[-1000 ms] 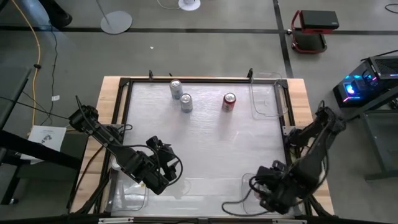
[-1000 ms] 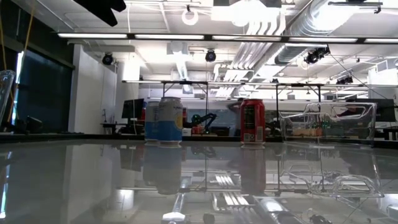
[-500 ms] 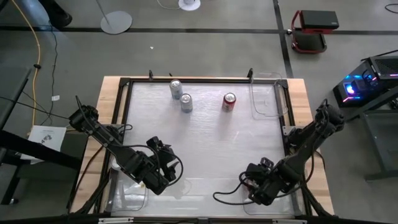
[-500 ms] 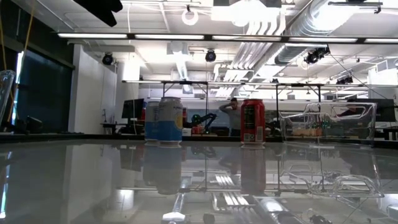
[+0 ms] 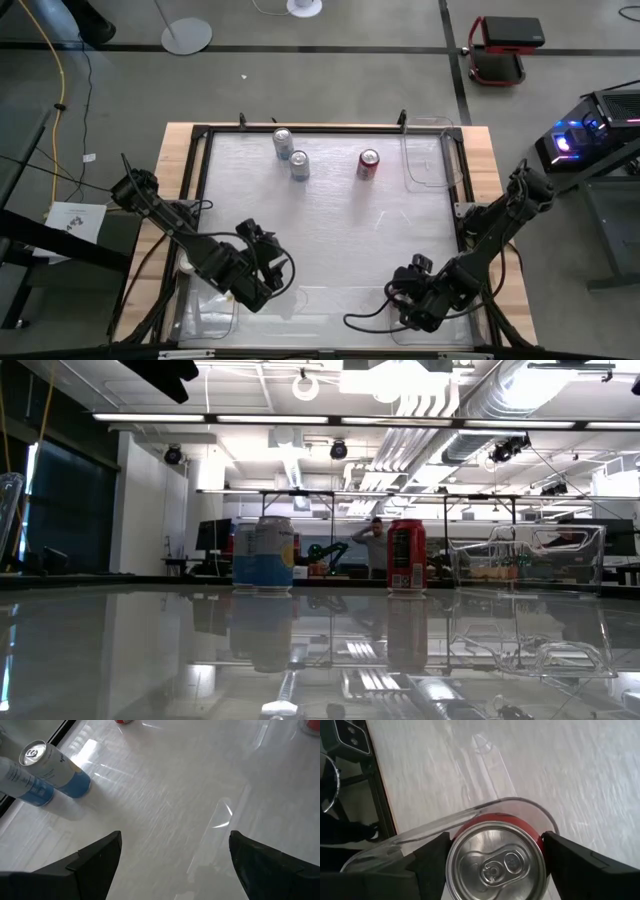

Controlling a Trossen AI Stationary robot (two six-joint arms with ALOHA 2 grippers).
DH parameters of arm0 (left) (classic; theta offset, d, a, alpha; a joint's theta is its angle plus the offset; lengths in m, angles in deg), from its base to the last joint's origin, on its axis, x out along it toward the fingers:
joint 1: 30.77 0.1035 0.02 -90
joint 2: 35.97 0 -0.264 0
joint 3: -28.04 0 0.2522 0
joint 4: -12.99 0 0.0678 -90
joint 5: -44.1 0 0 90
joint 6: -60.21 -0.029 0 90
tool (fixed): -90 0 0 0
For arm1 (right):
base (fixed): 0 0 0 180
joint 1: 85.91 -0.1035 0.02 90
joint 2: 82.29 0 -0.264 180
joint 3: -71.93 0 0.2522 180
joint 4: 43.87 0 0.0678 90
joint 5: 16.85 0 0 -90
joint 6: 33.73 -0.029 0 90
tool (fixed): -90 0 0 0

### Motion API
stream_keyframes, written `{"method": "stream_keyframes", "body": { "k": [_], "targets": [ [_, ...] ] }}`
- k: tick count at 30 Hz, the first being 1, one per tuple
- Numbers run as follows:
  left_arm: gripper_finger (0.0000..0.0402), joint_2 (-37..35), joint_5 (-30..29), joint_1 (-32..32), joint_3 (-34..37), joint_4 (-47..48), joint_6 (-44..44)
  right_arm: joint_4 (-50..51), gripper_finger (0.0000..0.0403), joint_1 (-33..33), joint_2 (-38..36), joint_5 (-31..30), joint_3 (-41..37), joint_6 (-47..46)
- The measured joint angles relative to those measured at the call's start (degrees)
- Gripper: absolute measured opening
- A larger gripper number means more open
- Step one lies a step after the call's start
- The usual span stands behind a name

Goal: Sort soda cans
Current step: Put the left red-black soda can into the bottom right transparent bin, then put the red-black soda can into the bottom right transparent bin

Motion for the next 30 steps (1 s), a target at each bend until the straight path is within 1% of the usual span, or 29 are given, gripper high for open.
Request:
{"method": "stream_keyframes", "body": {
  "k": [3,6,9,14,25,30],
  "targets": [
    [0.0346,0.0,0.2,0.5,0.0,0.0,-0.9,0.1,0.0294,0.0,0.1,-0.4,0.0,0.3],
    [0.0346,0.0,0.5,0.9,0.0,0.0,-1.5,0.2,0.0301,0.0,0.1,-0.4,-0.1,0.4],
    [0.0346,0.0,0.5,1.1,0.0,0.0,-1.9,0.3,0.0303,0.0,0.1,0.0,-0.1,0.3],
    [0.0346,0.0,0.9,1.1,0.0,-0.1,-1.9,1.8,0.0305,0.2,0.2,2.3,1.4,-0.4],
    [0.0346,0.0,1.4,1.1,0.0,-0.4,-1.9,7.5,0.0307,0.3,0.2,2.2,6.3,-1.6],
    [0.0346,0.0,1.5,1.1,0.0,-0.5,-1.9,7.5,0.0307,0.3,0.2,1.9,8.1,-1.1]
  ]
}}
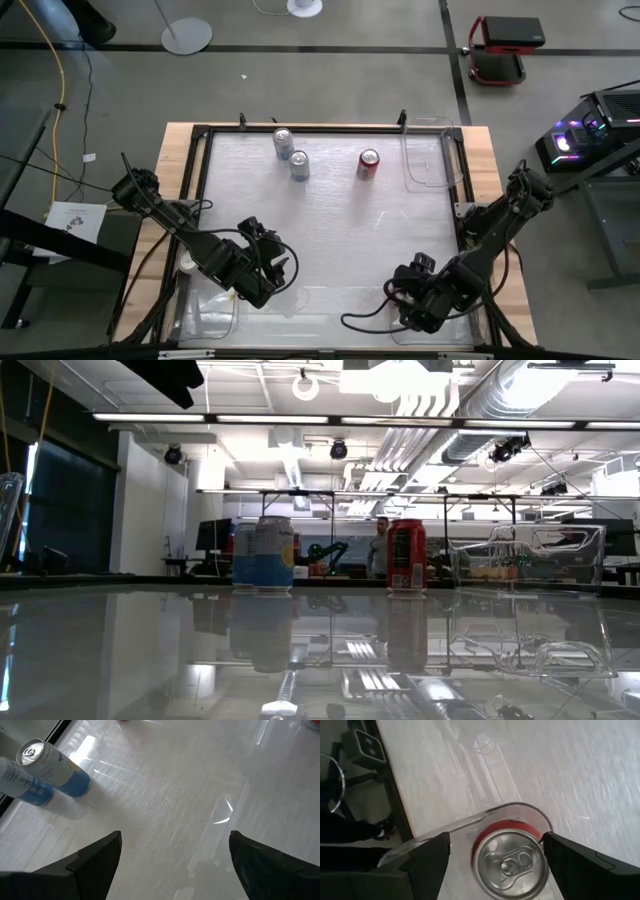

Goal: Sort soda cans
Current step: Put the red-black soda can into the bottom right transparent bin

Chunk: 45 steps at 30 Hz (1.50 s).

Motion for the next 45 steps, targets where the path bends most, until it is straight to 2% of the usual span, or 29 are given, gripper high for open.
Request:
{"method": "stream_keyframes", "body": {
  "k": [6,15,18,21,24,27,32,37,39,41,45],
  "targets": [
    [0.0346,0.0,0.0,0.0,0.0,0.0,0.0,2.3,0.0307,0.0,0.0,0.0,3.1,-0.1],
    [0.0346,0.0,0.5,0.0,0.0,-0.1,0.0,18.6,0.0307,2.1,0.0,0.5,15.0,-1.6],
    [0.0346,0.0,0.5,0.0,0.0,-0.8,-0.6,20.8,0.0307,5.0,-0.1,4.7,19.9,0.1],
    [0.0346,0.0,0.5,0.0,0.0,-2.7,-1.9,16.3,0.0307,9.7,-0.3,15.1,23.1,6.6],
    [0.0346,0.0,0.4,0.0,0.0,-4.8,-3.5,6.0,0.0307,14.3,-0.5,19.1,23.3,17.1],
    [0.0346,0.0,0.4,0.0,0.0,-6.3,-4.5,0.4,0.0307,20.5,-1.7,19.3,21.3,24.9],
    [0.0346,0.0,0.6,-0.1,0.0,-6.1,-4.5,1.3,0.0307,32.7,-2.8,11.7,18.9,38.3],
    [0.0346,0.0,0.8,-0.1,0.0,-6.1,-4.4,2.5,0.0307,46.8,-2.8,12.9,19.0,47.3],
    [0.0346,0.0,0.8,0.0,0.0,-6.1,-3.6,2.3,0.0307,52.1,-2.3,13.1,19.0,54.2],
    [0.0346,0.0,0.9,0.4,0.0,-6.1,-3.2,2.0,0.0307,56.2,-2.3,12.7,19.0,61.9],
    [0.0346,0.0,1.1,1.1,0.0,-6.1,-1.0,2.0,0.0307,64.3,-1.6,14.3,19.0,69.2]
  ]
}}
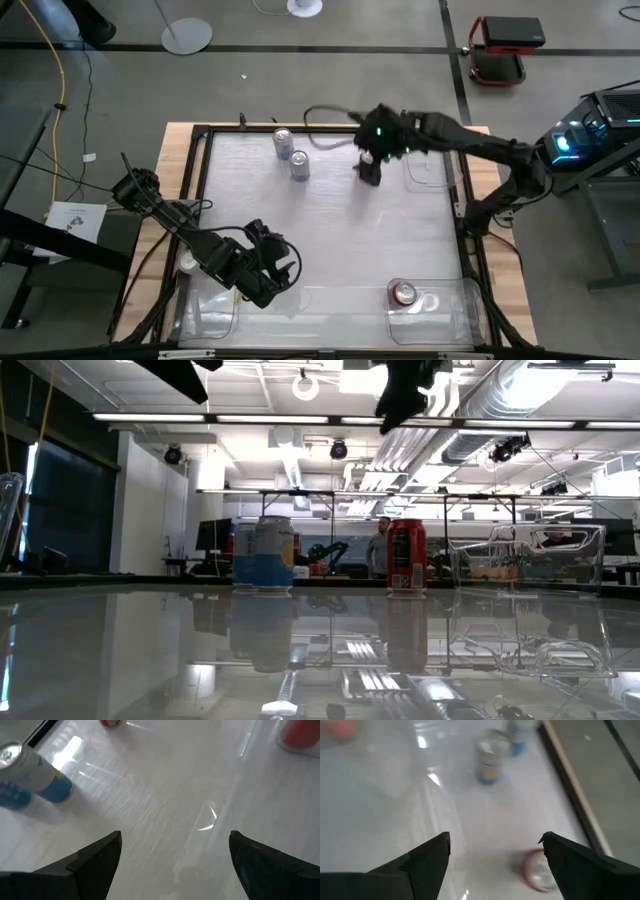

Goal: Sort soda cans
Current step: Put the red-black soda can into the bottom right transparent bin

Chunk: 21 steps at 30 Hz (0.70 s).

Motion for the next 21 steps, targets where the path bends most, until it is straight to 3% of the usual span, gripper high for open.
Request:
{"method": "stream_keyframes", "body": {
  "k": [9,14,21],
  "targets": [
    [0.0346,0.0,1.3,3.4,0.0,0.3,7.4,10.6,0.0334,13.9,4.2,4.7,0.0,10.1],
    [0.0346,0.0,1.3,6.9,0.0,0.6,8.0,11.7,0.0367,14.8,7.7,5.1,0.0,21.2],
    [0.0346,0.0,1.3,12.6,0.0,0.7,5.4,12.0,0.0374,14.3,12.9,3.2,0.0,27.9]
  ]
}}
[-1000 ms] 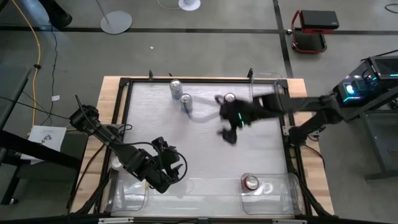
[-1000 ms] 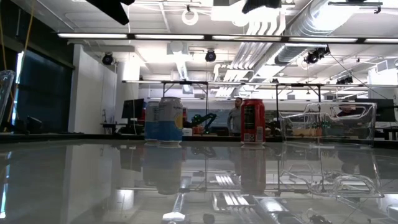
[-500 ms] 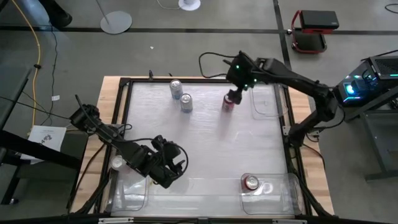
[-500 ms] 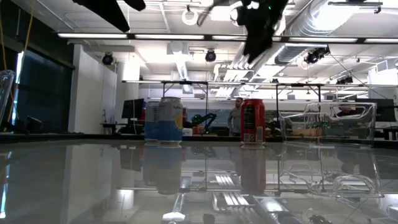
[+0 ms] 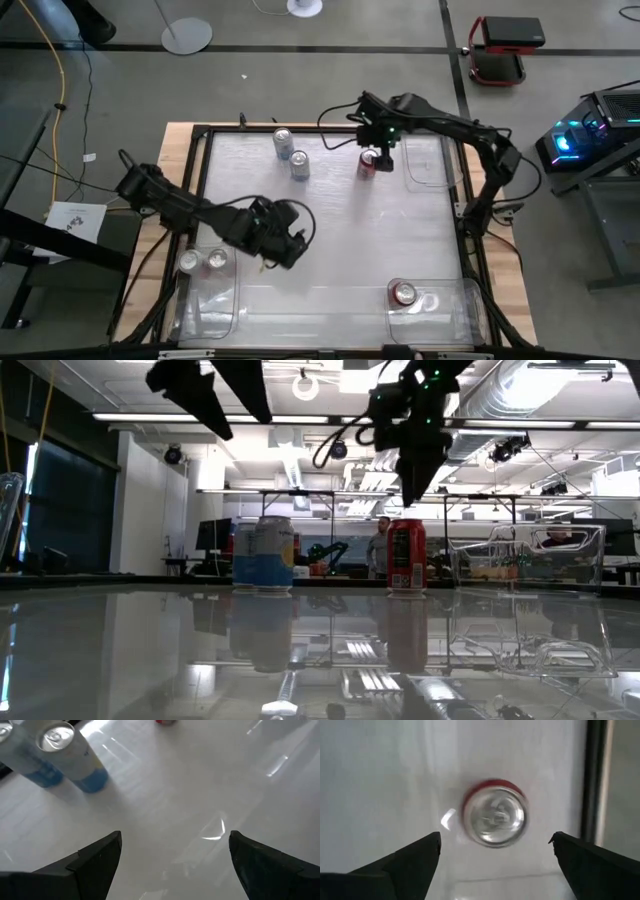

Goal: Sort soda cans
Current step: Put the red-black soda can into the bottom right transparent bin

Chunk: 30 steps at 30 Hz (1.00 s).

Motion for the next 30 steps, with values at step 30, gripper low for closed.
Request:
{"method": "stream_keyframes", "body": {
  "k": [30],
  "targets": [
    [0.0346,0.0,3.8,3.2,0.0,-0.3,-9.9,-3.5,0.0374,-0.1,10.0,0.3,0.0,0.5]
  ]
}}
